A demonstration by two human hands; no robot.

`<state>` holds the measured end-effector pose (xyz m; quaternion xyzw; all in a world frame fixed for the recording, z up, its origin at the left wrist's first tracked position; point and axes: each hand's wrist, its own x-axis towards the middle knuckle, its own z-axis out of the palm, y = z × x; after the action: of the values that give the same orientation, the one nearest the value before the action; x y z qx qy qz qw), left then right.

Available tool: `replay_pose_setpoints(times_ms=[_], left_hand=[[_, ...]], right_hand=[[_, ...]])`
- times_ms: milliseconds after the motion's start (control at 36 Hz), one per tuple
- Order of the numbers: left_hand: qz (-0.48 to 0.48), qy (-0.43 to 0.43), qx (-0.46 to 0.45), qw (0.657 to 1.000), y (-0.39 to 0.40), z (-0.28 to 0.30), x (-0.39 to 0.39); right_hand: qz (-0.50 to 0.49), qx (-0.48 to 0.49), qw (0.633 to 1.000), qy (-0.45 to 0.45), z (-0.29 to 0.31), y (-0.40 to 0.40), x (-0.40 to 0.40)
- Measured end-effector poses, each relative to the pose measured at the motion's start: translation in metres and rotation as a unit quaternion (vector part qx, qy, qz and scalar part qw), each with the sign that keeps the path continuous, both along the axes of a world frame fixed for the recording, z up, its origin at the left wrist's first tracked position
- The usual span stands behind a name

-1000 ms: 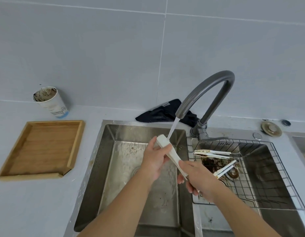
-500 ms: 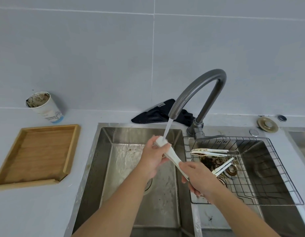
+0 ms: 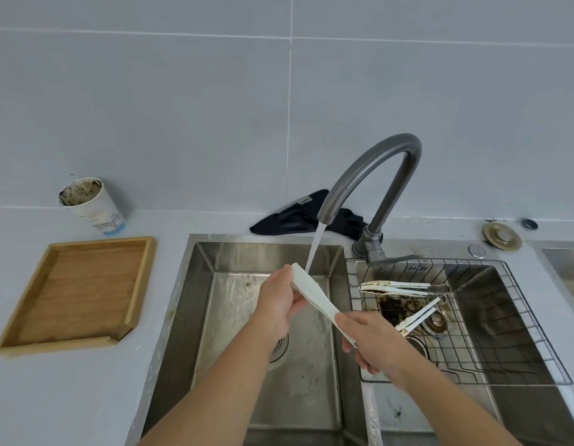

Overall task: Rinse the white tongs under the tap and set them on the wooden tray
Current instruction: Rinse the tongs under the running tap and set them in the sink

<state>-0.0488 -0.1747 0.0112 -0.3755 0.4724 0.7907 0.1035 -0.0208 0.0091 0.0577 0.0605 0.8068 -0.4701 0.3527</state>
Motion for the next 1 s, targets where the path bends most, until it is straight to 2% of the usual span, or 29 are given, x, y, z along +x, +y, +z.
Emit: replay_pose_setpoints(times_ms=[194,306,500,806,917,1000], left_hand=[[-0.004,-0.006,0.020,1.000,0.006,0.005,0.027],[-0.003,-0.016,-0.015,1.000,0.005,-0.001,0.048],[0.025,-0.041,-0.052,0.997,-0.003,-0.011,0.092],[0.072,-0.116,-0.085,0.987,-0.011,-0.041,0.136],[0.061,-0.138,-0.102,0.983,-0.030,-0.050,0.141],[0.057,-0.147,-0.122,0.980,-0.044,-0.057,0.141]], right_hand=[[-0.019,-0.007,1.000,-0.005,-0.008,0.003,0.011],[0.039,0.032,0.998,0.045,-0.016,0.003,0.018],[0.100,0.083,0.990,0.059,-0.045,-0.008,0.035],[0.140,0.117,0.983,0.027,-0.089,-0.052,0.066],[0.151,0.101,0.983,0.002,-0.102,-0.068,0.073],[0.123,0.074,0.989,-0.024,-0.111,-0.080,0.077]])
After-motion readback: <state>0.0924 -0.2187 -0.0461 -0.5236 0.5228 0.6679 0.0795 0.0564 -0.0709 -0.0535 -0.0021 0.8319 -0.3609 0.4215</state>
